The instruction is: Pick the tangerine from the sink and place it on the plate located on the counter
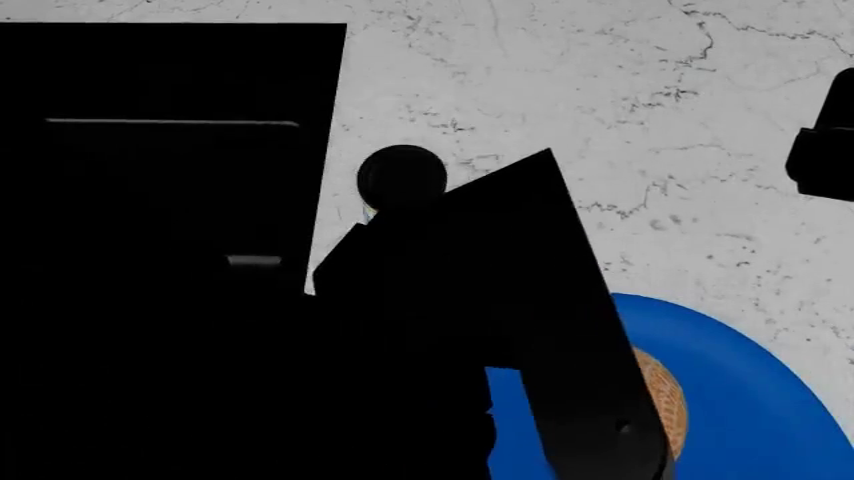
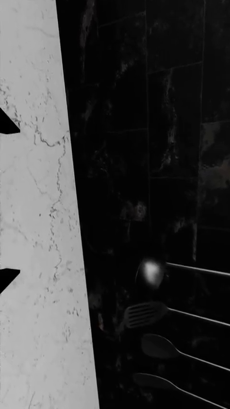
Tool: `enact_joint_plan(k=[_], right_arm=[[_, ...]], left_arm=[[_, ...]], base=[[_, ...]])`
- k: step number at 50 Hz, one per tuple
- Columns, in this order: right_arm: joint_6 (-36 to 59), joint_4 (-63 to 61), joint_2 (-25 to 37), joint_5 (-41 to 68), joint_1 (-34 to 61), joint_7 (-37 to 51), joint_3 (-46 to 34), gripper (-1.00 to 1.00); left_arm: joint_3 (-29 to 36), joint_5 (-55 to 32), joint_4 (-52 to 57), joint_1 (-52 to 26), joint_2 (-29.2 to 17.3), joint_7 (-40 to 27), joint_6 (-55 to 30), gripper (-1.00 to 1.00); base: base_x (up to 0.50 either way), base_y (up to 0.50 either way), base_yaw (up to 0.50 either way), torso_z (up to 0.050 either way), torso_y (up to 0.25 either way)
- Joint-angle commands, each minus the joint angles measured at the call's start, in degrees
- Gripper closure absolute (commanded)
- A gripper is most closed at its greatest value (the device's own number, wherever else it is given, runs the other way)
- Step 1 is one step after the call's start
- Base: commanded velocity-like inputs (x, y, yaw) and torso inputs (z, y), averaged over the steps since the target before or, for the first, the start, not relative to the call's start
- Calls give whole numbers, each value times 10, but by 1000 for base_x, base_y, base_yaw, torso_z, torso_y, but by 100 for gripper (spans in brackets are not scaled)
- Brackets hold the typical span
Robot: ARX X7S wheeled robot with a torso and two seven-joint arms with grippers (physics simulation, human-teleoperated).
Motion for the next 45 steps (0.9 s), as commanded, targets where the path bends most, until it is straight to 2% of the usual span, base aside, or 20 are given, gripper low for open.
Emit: enact_joint_plan(k=[1,45], right_arm=[[-8,5,-1,2,-4,2,-1,-100],[-47,22,-3,-1,-33,5,-11,-100]], left_arm=[[15,23,-10,12,17,14,9,100],[68,99,-26,51,25,66,29,100]], base=[[0,0,0,0,15],[0,0,0,0,0]])
